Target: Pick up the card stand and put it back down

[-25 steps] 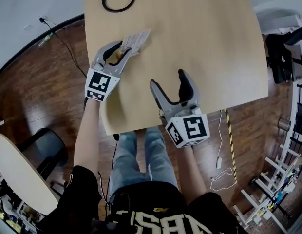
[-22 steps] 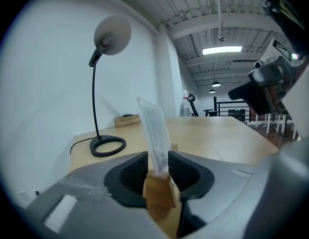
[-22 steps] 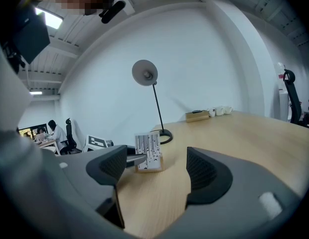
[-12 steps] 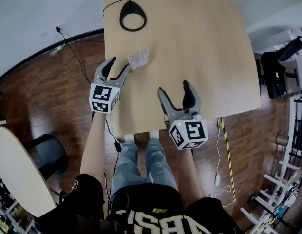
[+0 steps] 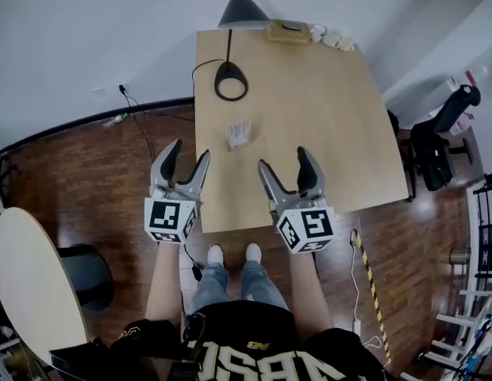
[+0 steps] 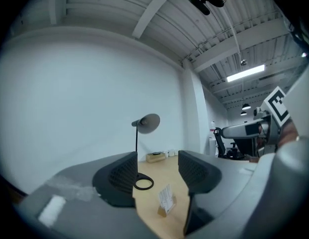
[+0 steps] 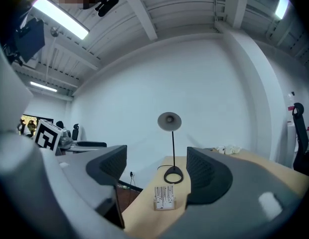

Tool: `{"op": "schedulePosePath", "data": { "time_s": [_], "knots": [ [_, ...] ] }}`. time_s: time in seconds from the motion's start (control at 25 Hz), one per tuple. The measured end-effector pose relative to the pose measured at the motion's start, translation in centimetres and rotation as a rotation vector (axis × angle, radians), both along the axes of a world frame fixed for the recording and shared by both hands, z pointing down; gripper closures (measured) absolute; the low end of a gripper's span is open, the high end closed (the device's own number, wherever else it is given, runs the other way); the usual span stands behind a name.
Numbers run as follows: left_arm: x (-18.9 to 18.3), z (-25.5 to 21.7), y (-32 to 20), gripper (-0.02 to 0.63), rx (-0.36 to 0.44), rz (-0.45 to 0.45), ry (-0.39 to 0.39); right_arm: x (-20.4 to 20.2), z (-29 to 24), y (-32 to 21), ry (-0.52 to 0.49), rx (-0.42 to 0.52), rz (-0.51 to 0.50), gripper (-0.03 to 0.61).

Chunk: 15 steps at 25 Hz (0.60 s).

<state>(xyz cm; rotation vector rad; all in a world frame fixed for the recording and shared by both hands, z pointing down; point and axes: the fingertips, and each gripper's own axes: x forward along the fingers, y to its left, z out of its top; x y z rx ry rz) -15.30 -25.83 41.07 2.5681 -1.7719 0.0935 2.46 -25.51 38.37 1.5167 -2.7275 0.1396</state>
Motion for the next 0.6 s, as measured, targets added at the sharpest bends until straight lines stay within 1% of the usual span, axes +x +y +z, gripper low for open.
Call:
{"op": "schedulePosePath", "data": {
  "time_s": [0.08, 0.16, 0.24, 0.28, 0.36, 0.44, 0.52, 0.6],
  "knots": [
    [-0.3, -1.4, 2.9, 0.342, 0.021, -0.021, 0.003, 0.0, -1.1, 2.0, 0.008, 0.021, -0.001, 0.206],
    [-0.5, -2.2, 5.1, 0.330, 0.046, -0.036, 0.026, 0.1, -1.7, 3.6, 0.012, 0.048, -0.005, 0.206],
    [0.0, -2.5, 7.4, 0.330, 0.068, -0.049, 0.044, 0.0, -1.6, 5.3, 0.026, 0.067, -0.035, 0.206],
    [0.6, -2.4, 8.8, 0.330, 0.072, -0.055, 0.042, 0.0, -1.3, 6.4, 0.033, 0.070, -0.056, 0.206],
    [2.4, -2.1, 11.7, 0.330, 0.065, -0.068, 0.027, 0.5, -0.6, 8.7, 0.026, 0.062, -0.091, 0.206],
    [4.7, -2.4, 14.3, 0.328, 0.065, -0.078, 0.010, 1.5, -0.5, 11.0, -0.004, 0.060, -0.125, 0.206],
    [7.0, -2.9, 16.5, 0.330, 0.084, -0.102, 0.000, 2.5, -0.8, 13.3, -0.024, 0.081, -0.173, 0.206],
    [9.4, -3.5, 18.8, 0.330, 0.107, -0.144, 0.012, 3.8, -1.2, 16.1, -0.026, 0.105, -0.219, 0.199]
  ]
}}
